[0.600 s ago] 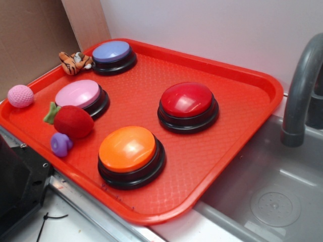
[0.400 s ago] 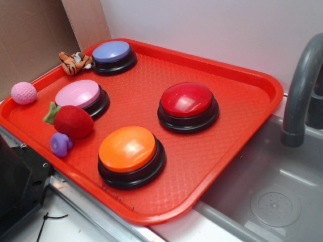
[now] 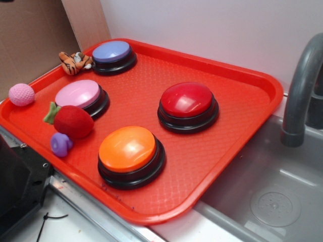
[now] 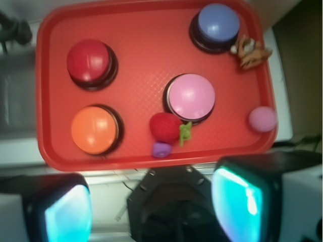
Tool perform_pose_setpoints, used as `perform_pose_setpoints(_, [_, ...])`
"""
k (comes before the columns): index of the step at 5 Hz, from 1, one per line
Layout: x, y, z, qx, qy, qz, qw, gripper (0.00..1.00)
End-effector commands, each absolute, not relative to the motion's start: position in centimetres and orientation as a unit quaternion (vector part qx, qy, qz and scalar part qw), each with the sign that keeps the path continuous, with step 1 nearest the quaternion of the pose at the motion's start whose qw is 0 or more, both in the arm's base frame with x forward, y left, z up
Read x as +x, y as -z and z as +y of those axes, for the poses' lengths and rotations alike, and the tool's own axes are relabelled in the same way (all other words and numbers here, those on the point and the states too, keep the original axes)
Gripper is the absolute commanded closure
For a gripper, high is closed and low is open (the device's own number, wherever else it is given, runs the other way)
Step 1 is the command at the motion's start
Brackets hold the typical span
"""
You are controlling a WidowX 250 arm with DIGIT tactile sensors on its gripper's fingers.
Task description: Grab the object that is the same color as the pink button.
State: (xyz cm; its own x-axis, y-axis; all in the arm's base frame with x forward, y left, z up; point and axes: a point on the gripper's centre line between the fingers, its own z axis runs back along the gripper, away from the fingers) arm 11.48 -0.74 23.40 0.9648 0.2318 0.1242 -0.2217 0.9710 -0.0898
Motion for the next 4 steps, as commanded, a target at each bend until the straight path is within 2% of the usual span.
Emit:
perform_pose_setpoints(1, [12.7, -20.9, 2.8, -0.074, -0.349, -0.067, 0.932, 0.00])
perform_pose_setpoints(2, [12.9, -19.0, 4.9, -0.085, -0.459, -0.110, 0.877, 0.00])
perform_pose_setpoints(3, [12.9, -17.0, 6.9, -0.056, -0.562, -0.140, 0.813, 0.00])
perform_pose_setpoints(4, [12.5, -14.6, 9.1, -0.037, -0.643, -0.144, 0.751, 0.00])
